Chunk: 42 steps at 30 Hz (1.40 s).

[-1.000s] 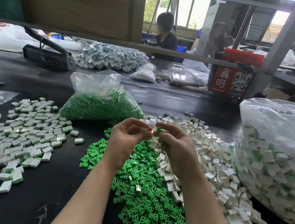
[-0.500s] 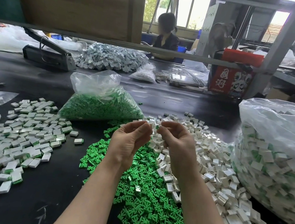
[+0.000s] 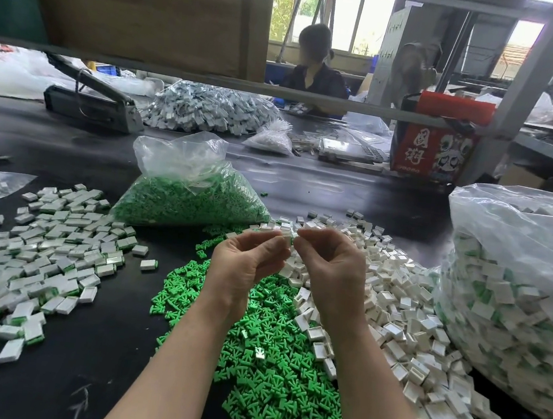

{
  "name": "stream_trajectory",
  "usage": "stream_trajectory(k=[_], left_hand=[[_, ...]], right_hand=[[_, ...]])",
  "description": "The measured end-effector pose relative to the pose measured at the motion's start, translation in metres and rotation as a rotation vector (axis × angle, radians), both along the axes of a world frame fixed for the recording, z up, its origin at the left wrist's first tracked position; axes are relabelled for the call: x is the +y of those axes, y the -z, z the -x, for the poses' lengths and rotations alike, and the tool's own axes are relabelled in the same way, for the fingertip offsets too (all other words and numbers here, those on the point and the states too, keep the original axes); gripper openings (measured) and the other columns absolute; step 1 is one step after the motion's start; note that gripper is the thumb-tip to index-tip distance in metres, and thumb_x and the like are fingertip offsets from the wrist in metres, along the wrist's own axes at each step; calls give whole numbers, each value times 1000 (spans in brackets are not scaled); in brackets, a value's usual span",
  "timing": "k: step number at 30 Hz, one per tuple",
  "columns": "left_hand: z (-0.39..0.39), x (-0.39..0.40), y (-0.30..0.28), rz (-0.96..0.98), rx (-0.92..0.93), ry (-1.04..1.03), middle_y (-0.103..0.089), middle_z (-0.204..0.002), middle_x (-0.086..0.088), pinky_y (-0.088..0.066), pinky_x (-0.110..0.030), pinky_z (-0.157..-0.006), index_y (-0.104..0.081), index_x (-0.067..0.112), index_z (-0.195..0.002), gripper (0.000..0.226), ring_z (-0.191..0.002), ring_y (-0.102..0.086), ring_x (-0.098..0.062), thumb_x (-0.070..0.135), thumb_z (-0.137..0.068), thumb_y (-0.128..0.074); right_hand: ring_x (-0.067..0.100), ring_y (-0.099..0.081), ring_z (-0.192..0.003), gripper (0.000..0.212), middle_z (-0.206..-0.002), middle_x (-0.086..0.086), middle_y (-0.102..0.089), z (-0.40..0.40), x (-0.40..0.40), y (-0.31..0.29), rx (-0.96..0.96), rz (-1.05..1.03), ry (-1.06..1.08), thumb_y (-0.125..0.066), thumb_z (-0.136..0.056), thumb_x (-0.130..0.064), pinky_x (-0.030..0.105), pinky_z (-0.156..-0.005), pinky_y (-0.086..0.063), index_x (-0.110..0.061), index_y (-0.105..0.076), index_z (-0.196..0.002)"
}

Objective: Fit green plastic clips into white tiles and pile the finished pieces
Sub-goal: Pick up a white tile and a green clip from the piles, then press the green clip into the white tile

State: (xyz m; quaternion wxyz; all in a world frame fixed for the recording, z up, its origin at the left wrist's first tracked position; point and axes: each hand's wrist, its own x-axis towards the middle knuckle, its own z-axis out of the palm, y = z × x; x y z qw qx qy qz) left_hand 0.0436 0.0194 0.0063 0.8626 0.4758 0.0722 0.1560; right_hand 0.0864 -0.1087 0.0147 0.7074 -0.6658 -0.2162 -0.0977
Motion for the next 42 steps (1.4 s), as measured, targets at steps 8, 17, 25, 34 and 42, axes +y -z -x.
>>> stream_trajectory(k=[8, 17, 25, 34, 42], left_hand=[[1, -1, -1, -49, -30, 6, -76, -86, -12, -56, -20, -62, -80, 13, -81, 13, -77, -74, -19, 16, -68, -79], [-1, -1, 3, -41, -33, 11, -76, -88, -14, -56, -21, -63, -78, 11, -82, 17, -79, -74, -20, 17, -67, -81], [0, -1, -1, -421, 70, 70, -76, -82, -12, -54, -18, -61, -68, 1, -96, 19, -75, -74, -19, 17, -85, -72], [1, 2, -1, -560, 33, -1, -74, -68, -3, -53, -16, -60, -74, 13, -83, 13, -63, -71, -13, 3, -89, -68], [0, 3, -4, -661, 19, -15, -75, -70, 0, -54, -16, -63, -78, 35, -70, 36, -65, -69, -9, 8, -90, -68]], right_hand=[[26, -71, -86, 13, -89, 13, -73, 5, 3, -3, 95, -105, -35, -72, -84, -2, 31, -82, -58, 0, -70, -96], [19, -72, -87, 17, -93, 10, -74, 8, 6, 0, 132, -93, -9, -70, -86, -5, 26, -80, -57, -3, -70, -103], [16, -72, -79, 13, -83, 3, -75, 4, 2, 0, 131, -28, 33, -70, -85, -3, 26, -75, -58, -14, -74, -87], [10, -72, -81, 11, -89, 2, -76, 2, -1, 1, 47, 154, 25, -72, -85, -7, 24, -78, -57, -9, -76, -96], [19, -66, -73, 14, -82, 4, -69, 0, -3, 2, -42, 429, 47, -61, -95, -21, 32, -69, -56, -9, -66, -100]])
